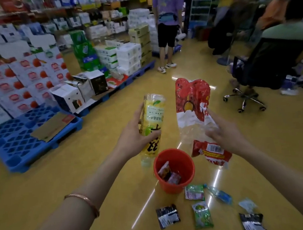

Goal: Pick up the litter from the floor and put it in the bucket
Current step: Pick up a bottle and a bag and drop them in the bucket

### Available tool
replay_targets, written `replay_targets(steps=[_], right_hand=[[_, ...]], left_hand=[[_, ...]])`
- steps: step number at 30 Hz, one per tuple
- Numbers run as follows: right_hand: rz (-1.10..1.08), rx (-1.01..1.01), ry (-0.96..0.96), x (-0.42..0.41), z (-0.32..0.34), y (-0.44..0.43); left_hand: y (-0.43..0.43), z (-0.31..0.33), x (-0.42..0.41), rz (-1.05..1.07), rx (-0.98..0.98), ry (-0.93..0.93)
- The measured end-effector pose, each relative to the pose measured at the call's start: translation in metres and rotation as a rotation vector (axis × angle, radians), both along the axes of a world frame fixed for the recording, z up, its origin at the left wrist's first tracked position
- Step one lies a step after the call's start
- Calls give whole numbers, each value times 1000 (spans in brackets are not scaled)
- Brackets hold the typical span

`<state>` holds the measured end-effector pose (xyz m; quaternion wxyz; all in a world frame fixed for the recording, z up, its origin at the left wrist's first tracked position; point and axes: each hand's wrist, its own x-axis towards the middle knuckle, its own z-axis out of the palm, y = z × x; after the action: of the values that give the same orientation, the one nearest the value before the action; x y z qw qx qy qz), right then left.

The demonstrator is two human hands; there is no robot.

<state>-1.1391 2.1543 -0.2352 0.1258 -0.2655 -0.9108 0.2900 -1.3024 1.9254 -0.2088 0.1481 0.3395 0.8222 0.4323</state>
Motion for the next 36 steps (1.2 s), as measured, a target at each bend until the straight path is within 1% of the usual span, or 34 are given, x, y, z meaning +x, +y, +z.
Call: replay_targets(steps=[3,7,11,15,20,24,29,33,36], right_hand=[[-32,-17,-77,-15,-15,10],[-108,-70,-135,-33,-29,42],[-161,-102,-102,-58,-43,85],[-207,-102,-98,-83,-50,125],[-279,-220,-87,-96,-61,162],[-371,-249,-127,-90,-73,178],[-494,-272,-143,-95,-87,191],[-546,-324,-172,-111,-107,184],[-602,-353,-249,-129,-127,176]], left_hand=[[21,-13,-26,-61,-11,-23],[66,-34,-50,-199,-49,-40],[125,-47,-81,-270,-37,-40],[178,-46,-110,-304,-93,-68],[234,-52,-143,-325,-136,-81],[268,-64,-155,-447,-209,-66],[313,-85,-176,-578,-204,-76],[343,-106,-199,-762,-180,-83],[359,-127,-225,-895,-206,-91]])
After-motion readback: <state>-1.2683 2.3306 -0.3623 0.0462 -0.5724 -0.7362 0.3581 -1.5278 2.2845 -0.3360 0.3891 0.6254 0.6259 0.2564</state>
